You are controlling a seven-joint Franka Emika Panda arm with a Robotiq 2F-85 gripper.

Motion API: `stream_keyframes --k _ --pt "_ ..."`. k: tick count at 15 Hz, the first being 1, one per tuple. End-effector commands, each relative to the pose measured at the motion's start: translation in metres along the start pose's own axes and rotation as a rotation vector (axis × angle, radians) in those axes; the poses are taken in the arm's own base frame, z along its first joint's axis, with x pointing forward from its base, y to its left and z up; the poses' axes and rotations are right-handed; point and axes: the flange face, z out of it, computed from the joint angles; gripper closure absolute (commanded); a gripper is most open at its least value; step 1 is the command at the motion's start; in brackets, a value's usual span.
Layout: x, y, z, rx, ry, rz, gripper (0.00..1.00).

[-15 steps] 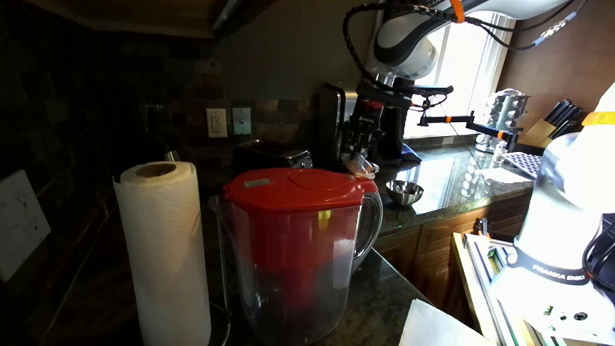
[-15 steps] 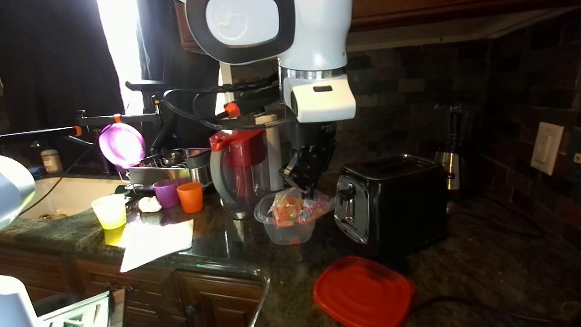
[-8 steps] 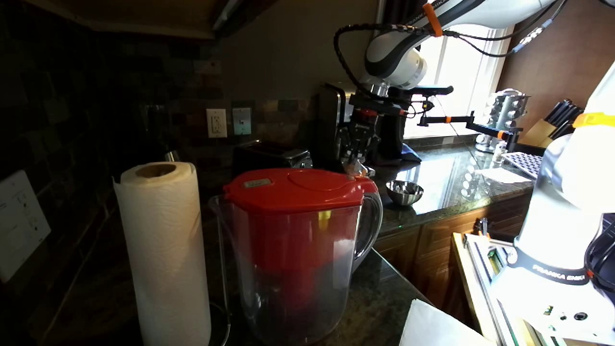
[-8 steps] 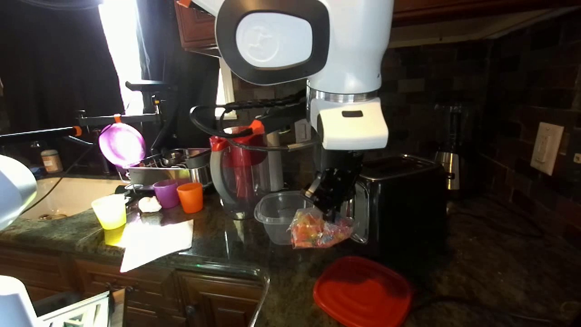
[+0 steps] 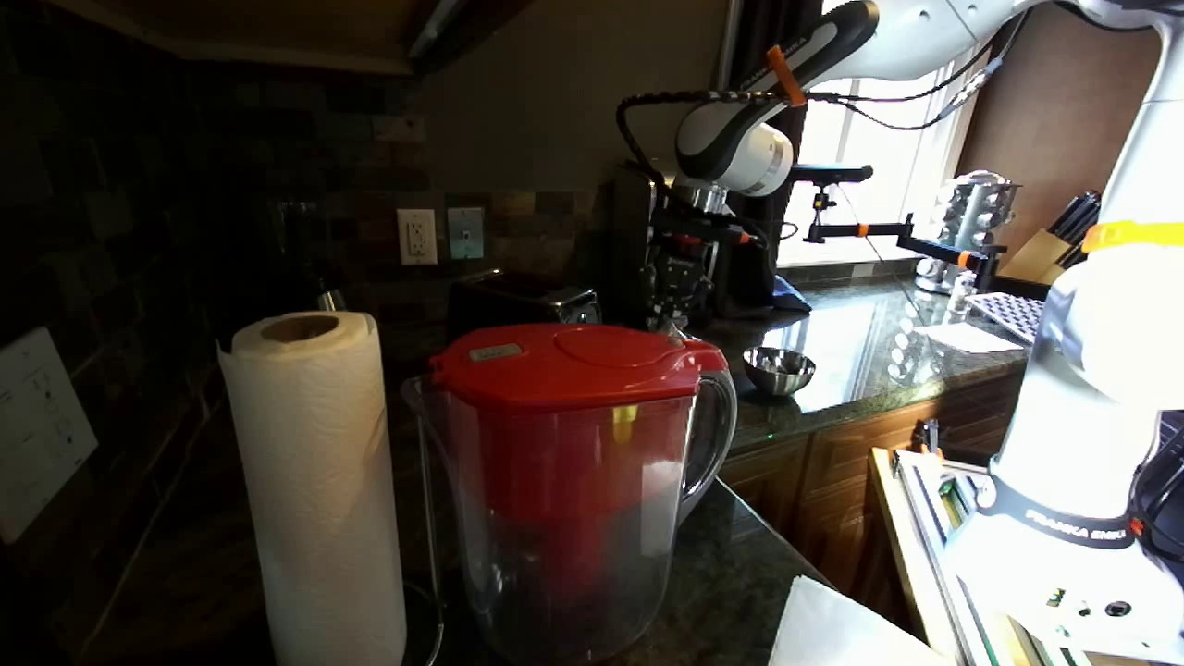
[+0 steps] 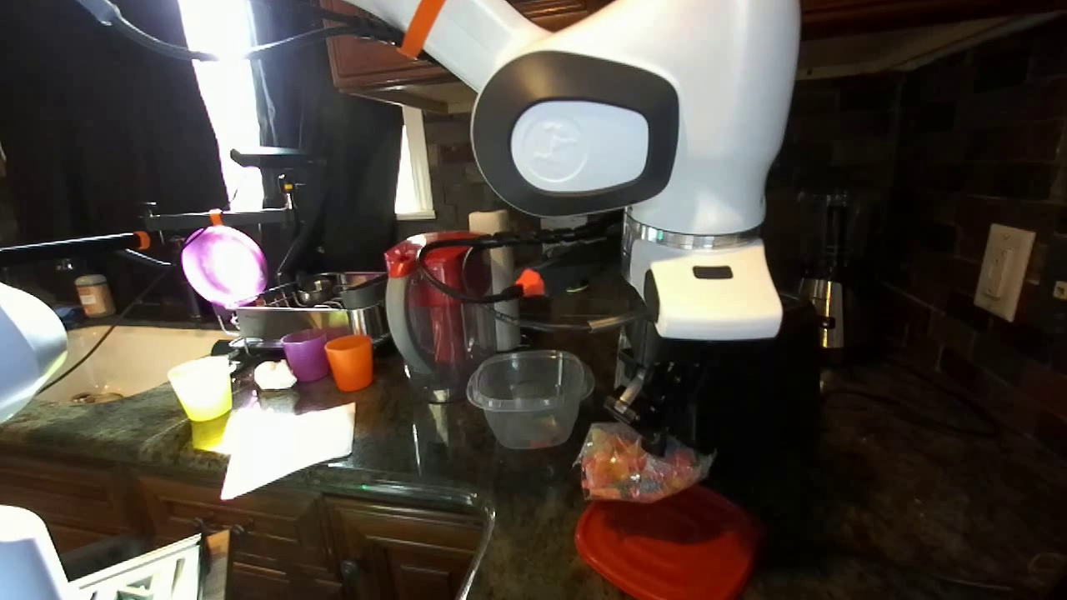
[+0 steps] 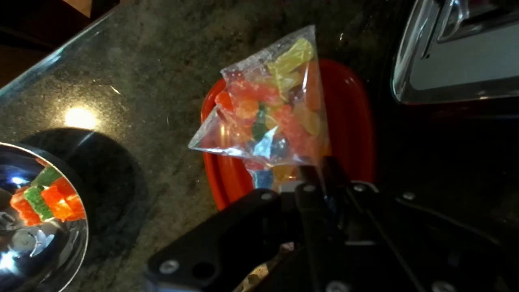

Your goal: Put some of the contents of the plastic bag into the plastic bowl

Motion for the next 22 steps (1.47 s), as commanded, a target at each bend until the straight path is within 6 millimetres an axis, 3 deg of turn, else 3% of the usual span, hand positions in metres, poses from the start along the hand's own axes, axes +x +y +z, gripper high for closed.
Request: stream_keyframes --k 1,11,12,13,15,22 --pt "0.015 -0.013 0.016 -0.006 0.012 0.031 0.97" --pt "0.031 -0.029 0.045 -0.033 0.007 0.042 0.97" --pt "0.031 -0.029 0.047 -0.037 0.006 0.041 0.94" --pt "0.031 -0.03 0.048 -0.04 0.004 0.041 0.66" --pt "0.031 -0.031 0.047 -0.041 0.008 0.038 0.62" --pt "0.022 -0.028 0.027 -0.044 0.033 -0.018 0.09"
